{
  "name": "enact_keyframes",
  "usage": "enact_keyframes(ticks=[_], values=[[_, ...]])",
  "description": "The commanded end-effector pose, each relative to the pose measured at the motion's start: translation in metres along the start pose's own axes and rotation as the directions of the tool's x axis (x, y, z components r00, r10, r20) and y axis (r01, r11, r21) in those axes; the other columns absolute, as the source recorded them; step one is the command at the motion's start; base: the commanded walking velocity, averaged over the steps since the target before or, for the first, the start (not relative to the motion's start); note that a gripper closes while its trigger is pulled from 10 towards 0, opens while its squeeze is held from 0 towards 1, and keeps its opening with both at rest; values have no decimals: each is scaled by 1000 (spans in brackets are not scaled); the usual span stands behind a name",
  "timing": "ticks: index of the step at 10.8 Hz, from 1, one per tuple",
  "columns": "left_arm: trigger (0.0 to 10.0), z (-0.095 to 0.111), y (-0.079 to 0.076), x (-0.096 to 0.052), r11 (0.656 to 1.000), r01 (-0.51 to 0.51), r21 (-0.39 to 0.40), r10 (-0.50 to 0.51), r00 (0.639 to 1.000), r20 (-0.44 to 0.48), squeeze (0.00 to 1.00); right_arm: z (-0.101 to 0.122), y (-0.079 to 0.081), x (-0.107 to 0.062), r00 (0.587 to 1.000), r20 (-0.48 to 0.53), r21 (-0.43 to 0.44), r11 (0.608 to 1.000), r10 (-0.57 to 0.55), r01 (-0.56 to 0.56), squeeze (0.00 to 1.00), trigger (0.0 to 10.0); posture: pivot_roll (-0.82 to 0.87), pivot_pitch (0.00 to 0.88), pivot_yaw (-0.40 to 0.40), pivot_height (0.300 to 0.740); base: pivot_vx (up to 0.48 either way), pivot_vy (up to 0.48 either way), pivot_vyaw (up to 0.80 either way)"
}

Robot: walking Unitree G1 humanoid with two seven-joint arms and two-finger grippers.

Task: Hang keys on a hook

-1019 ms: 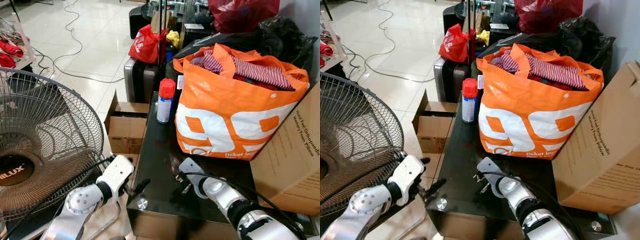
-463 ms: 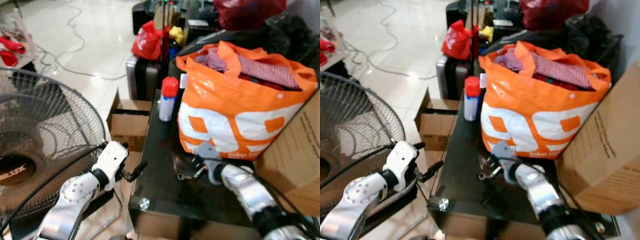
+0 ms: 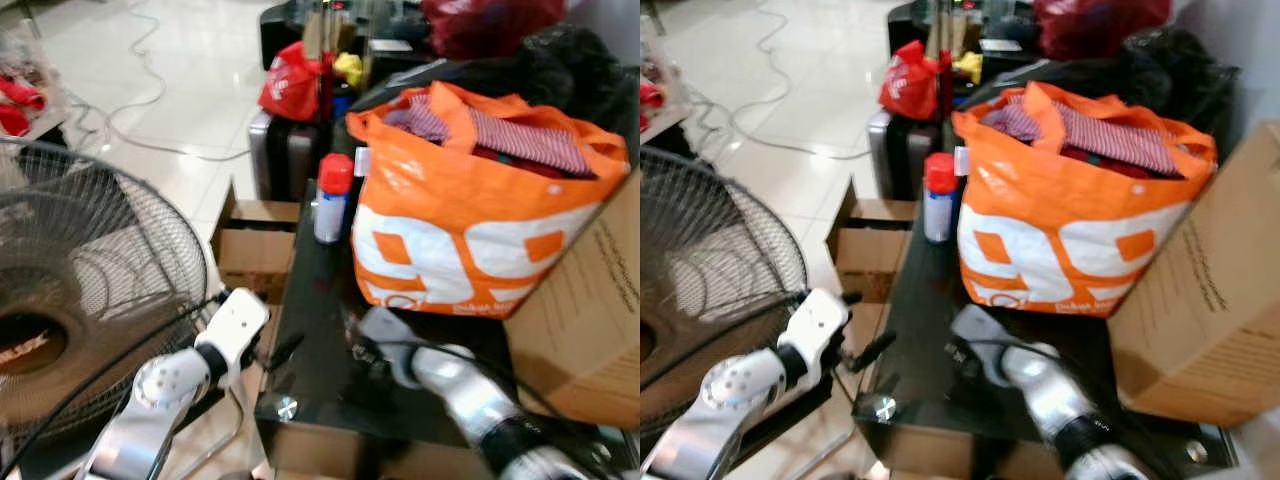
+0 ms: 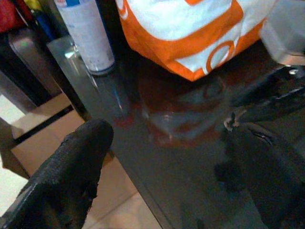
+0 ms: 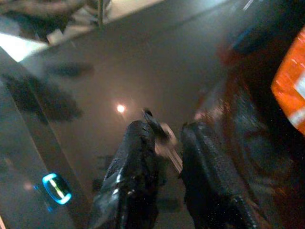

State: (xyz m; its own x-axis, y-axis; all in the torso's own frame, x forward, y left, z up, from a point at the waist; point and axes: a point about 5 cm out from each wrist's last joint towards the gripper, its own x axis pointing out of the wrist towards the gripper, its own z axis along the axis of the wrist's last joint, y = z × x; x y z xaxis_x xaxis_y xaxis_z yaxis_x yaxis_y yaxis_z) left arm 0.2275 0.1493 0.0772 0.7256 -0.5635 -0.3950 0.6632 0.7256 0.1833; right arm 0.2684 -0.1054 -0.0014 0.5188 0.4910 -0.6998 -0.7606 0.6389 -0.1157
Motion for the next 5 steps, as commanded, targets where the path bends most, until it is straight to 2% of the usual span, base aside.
enact_keyframes(ticks=[1, 5], values=[[10000, -6, -3, -1, 1000, 18, 2, -18, 999, -38, 812, -3, -5, 1, 1000, -14, 2, 1000, -24, 24, 1000, 10000, 76, 0, -33, 740, 0, 0, 0], [10000, -12, -10, -8, 999, 48, -22, -49, 997, -65, 812, -3, -2, 12, 997, -60, -49, 997, -54, 51, 1000, 10000, 78, 0, -40, 740, 0, 0, 0]])
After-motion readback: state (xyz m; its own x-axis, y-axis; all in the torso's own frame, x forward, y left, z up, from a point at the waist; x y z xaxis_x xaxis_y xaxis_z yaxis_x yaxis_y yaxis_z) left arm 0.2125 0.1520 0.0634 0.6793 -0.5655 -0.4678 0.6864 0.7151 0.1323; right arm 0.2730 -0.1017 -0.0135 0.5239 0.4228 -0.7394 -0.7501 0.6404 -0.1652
